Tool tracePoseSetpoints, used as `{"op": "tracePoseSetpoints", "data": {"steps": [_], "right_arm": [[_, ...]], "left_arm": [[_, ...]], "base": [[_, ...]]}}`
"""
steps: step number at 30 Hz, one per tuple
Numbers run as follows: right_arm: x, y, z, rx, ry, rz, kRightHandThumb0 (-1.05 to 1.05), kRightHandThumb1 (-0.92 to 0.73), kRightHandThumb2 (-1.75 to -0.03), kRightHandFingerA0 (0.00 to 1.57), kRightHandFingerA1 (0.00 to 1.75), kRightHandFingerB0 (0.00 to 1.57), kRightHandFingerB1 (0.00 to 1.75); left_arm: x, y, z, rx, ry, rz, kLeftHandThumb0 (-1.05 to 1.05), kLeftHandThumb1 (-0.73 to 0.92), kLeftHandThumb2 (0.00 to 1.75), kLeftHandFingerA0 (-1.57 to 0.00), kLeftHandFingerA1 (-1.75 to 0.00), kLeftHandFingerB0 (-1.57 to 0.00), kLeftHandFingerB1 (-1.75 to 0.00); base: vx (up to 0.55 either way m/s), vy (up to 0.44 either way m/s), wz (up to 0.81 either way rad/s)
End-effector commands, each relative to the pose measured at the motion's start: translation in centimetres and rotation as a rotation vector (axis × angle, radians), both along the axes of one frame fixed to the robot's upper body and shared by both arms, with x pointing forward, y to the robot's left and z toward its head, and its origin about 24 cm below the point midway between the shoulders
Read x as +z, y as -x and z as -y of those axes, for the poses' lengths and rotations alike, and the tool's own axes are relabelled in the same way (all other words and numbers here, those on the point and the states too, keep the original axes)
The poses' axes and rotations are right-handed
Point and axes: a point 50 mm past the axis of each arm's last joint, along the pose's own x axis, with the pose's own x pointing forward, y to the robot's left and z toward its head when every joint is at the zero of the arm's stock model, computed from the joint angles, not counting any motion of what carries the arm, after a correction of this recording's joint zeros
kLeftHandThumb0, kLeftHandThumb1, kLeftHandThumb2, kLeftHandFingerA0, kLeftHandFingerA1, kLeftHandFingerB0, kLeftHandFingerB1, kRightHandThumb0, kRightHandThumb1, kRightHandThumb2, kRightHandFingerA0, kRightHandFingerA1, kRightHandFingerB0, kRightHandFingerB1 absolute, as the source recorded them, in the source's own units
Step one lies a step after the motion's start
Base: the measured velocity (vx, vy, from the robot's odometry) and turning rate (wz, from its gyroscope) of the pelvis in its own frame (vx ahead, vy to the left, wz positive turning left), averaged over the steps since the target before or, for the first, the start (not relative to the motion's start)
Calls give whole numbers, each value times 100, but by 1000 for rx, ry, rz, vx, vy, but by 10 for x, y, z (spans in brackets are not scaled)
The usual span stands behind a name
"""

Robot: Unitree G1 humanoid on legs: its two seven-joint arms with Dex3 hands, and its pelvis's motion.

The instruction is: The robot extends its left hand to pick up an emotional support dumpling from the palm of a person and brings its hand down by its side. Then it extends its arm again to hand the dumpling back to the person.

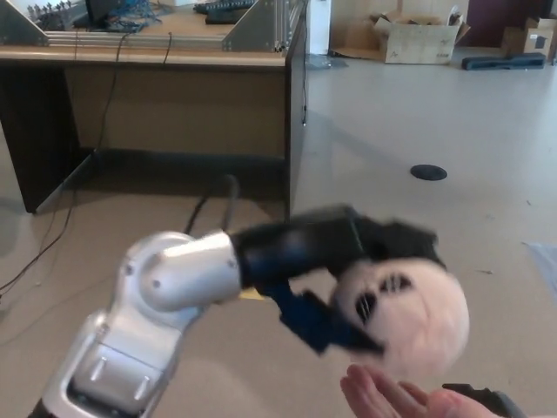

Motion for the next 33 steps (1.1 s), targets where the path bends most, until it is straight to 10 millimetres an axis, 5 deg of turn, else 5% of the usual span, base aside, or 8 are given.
{"op": "tracePoseSetpoints", "data": {"steps": [1, 14, 23, 25, 29, 30, 31, 33], "right_arm": [[4, 1, 6, -52, -17, 59, -30, -58, -57, 80, 56, 77, 48], [0, 3, 3, -45, -18, 53, -30, -58, -57, 80, 64, 77, 48], [-14, 15, 7, -54, -13, 12, -30, -58, -57, 81, 64, 77, 48], [-20, 21, 10, -79, -13, 15, -31, -57, -57, 81, 64, 77, 49], [-21, 22, 11, -83, -16, 12, -31, -57, -57, 81, 64, 77, 49], [-21, 22, 11, -83, -16, 12, -30, -57, -57, 81, 62, 77, 50], [-26, 27, 13, -90, -18, -2, -30, -58, -58, 80, 64, 76, 50], [-35, 37, 18, -104, -22, -29, -30, -57, -57, 81, 70, 76, 50]], "left_arm": [[21, -9, -31, 87, 394, -138, -11, 78, 75, -81, -152, -80, -105], [39, -6, -122, 218, 855, -299, -19, 79, 63, -80, -140, -86, -81], [-33, 24, -208, 308, 1178, -537, -16, 92, 72, -70, -154, -76, -99], [-92, 37, -239, 364, 1310, -738, -22, 92, 70, -72, -159, -72, -102], [-97, 39, -241, 357, 1325, -769, -22, 92, 70, -72, -159, -72, -102], [-97, 39, -241, 356, 1326, -771, -26, 92, 84, -76, -175, -53, -133], [-117, 44, -247, 392, 1355, -848, -31, 85, 70, -78, -154, -70, -97], [-163, 57, -256, 481, 1415, -1009, -27, 88, 70, -75, -159, -66, -102]], "base": [[0, 0, 0], [0, 0, 0], [0, 0, 0], [0, 0, 0], [0, 0, 0], [0, 0, 0], [0, 0, 0], [0, 0, 0]]}}
